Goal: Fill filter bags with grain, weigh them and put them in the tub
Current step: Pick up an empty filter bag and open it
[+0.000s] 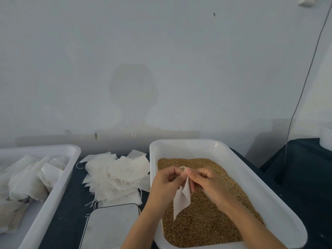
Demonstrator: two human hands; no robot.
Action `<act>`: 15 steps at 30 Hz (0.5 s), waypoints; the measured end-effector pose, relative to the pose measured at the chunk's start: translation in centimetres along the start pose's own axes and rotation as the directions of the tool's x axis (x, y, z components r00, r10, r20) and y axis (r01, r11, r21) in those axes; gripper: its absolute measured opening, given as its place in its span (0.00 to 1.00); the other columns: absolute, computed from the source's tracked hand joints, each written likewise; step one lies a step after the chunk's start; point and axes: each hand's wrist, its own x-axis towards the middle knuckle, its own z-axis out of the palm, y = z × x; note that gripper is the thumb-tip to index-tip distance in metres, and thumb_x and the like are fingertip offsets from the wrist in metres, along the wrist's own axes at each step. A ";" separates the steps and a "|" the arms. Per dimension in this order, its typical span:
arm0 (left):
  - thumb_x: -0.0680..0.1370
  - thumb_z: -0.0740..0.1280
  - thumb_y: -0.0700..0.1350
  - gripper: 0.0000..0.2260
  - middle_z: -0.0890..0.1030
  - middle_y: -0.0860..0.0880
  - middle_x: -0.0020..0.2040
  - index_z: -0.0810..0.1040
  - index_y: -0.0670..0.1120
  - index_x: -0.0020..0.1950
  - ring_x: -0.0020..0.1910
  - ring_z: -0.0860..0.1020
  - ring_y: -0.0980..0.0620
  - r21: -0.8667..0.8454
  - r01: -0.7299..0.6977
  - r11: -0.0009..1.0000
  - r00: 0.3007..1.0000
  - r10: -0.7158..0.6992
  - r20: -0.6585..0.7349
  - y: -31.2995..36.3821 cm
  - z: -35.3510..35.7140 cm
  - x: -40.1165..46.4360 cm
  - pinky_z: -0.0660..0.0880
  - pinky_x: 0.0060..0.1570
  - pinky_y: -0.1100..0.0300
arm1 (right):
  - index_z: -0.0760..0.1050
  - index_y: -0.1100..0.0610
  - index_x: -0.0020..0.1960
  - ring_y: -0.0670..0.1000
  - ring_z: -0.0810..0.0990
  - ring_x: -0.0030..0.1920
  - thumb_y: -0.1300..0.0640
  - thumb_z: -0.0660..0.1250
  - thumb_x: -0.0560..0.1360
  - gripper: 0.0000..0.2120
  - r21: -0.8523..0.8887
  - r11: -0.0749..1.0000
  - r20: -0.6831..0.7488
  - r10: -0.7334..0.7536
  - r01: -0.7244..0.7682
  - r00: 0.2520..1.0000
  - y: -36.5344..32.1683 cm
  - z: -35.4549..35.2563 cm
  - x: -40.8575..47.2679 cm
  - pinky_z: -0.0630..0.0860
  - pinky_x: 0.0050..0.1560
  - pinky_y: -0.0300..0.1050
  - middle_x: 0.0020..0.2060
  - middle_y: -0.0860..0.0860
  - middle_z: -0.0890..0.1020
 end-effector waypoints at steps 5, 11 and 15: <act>0.78 0.65 0.41 0.08 0.78 0.50 0.31 0.79 0.39 0.40 0.31 0.75 0.58 -0.029 0.059 0.998 0.998 -0.059 -0.002 -0.2 -0.1 0.0 0.72 0.34 0.69 | 0.75 0.52 0.31 0.51 0.80 0.35 0.30 0.59 0.69 0.27 -0.023 1.000 -0.001 0.011 -0.011 1.000 0.2 -0.1 -0.1 0.76 0.51 0.62 0.28 0.47 0.79; 0.77 0.65 0.42 0.06 0.76 0.40 0.38 0.77 0.39 0.44 0.39 0.73 0.47 -0.138 0.048 0.989 0.995 -0.035 0.096 0.1 -0.4 0.0 0.73 0.42 0.62 | 0.76 0.52 0.30 0.47 0.78 0.36 0.34 0.62 0.68 0.22 0.101 0.995 0.022 0.009 -0.012 1.000 0.2 -0.1 -0.1 0.75 0.49 0.53 0.29 0.46 0.79; 0.76 0.66 0.41 0.05 0.76 0.44 0.37 0.76 0.40 0.43 0.37 0.75 0.51 -0.151 0.012 0.989 0.994 0.004 0.105 0.1 -0.4 0.0 0.74 0.41 0.64 | 0.76 0.52 0.28 0.44 0.79 0.37 0.39 0.63 0.70 0.20 0.211 0.978 0.040 -0.019 0.010 0.999 0.0 -0.1 -0.2 0.72 0.46 0.42 0.29 0.45 0.78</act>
